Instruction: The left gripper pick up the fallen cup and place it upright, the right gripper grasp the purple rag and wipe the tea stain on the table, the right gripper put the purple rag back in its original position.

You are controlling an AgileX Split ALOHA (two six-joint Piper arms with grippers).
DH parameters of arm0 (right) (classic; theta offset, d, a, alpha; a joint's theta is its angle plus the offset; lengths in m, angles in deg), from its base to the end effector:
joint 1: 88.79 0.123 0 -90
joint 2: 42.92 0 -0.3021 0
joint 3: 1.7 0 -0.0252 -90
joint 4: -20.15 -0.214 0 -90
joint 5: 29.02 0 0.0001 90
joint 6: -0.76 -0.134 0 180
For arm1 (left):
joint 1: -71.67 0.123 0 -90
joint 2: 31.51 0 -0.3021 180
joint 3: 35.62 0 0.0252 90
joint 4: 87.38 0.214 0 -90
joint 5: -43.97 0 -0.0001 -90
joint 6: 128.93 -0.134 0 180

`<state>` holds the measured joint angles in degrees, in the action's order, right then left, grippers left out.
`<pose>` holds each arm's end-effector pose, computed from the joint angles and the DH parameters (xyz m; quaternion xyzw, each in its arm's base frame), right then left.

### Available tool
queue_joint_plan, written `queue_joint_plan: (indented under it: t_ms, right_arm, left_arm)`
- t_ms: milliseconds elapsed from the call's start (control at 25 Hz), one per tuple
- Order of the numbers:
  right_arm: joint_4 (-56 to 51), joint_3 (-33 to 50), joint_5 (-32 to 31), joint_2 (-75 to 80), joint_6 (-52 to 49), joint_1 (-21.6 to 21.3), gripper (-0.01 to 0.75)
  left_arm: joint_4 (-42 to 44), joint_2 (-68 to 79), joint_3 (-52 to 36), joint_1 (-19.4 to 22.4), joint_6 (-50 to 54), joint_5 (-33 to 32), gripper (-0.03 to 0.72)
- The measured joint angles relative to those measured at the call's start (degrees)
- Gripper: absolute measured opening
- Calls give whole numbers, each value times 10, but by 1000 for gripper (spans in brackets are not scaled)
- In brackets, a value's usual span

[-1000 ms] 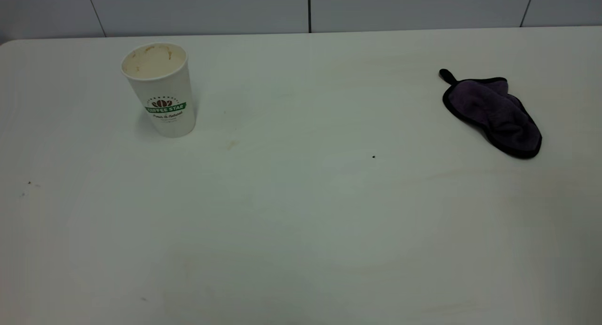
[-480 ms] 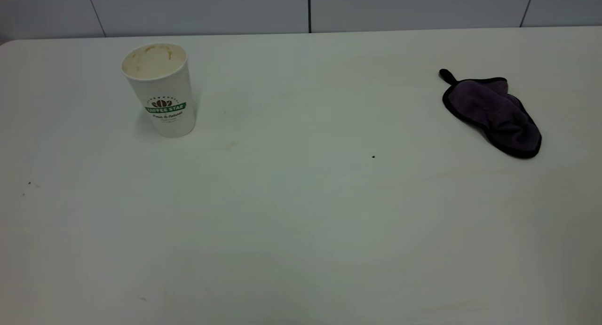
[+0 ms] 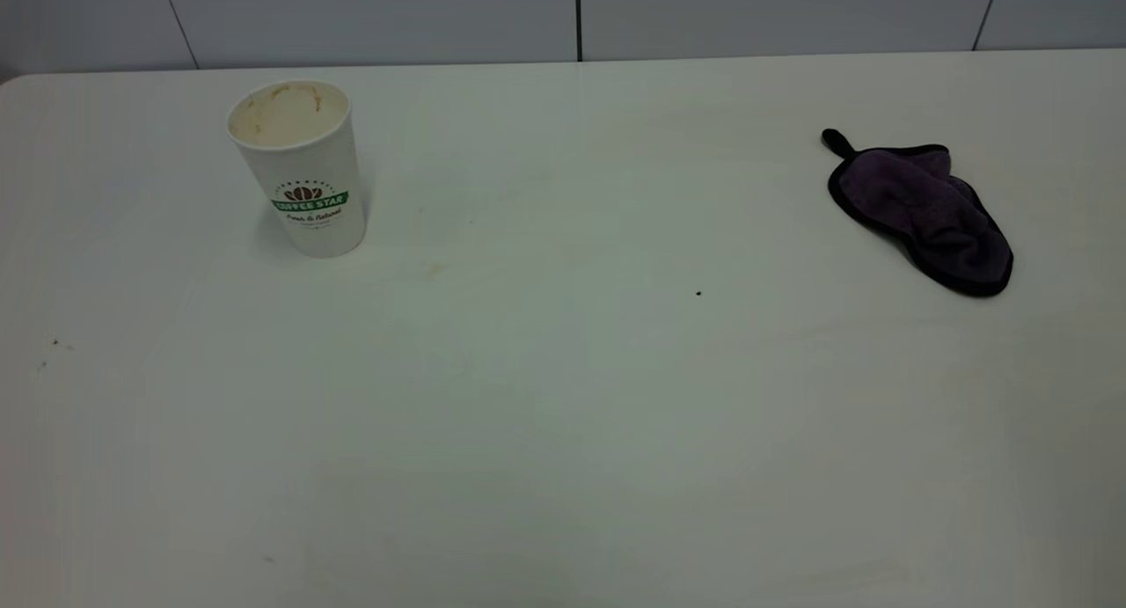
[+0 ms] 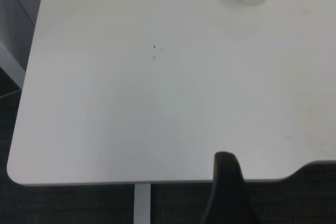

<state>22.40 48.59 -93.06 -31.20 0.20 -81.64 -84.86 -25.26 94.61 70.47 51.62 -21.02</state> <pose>-0.0098 -0.0060 0.2282 -0.0509 0.8896 0.0109 0.4538 -0.0221 0.0058 0.2274 0.0032 0.8702 0.0144 0.4925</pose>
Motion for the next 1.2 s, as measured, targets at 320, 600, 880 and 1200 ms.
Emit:
queue_joint_plan:
  t_ms: [320,600,880,1200]
  right_arm:
    - [1,0,0,0,0,0,417]
    - [1,0,0,-5,0,-41,289]
    - [1,0,-1,-35,0,-74,216]
    - [1,0,-3,-53,-1,-82,215]
  left_arm:
    - [0,0,0,0,0,0,541]
    - [0,0,0,0,0,0,541]
    - [0,0,0,0,-1,0,541]
    - [0,0,0,0,-1,0,541]
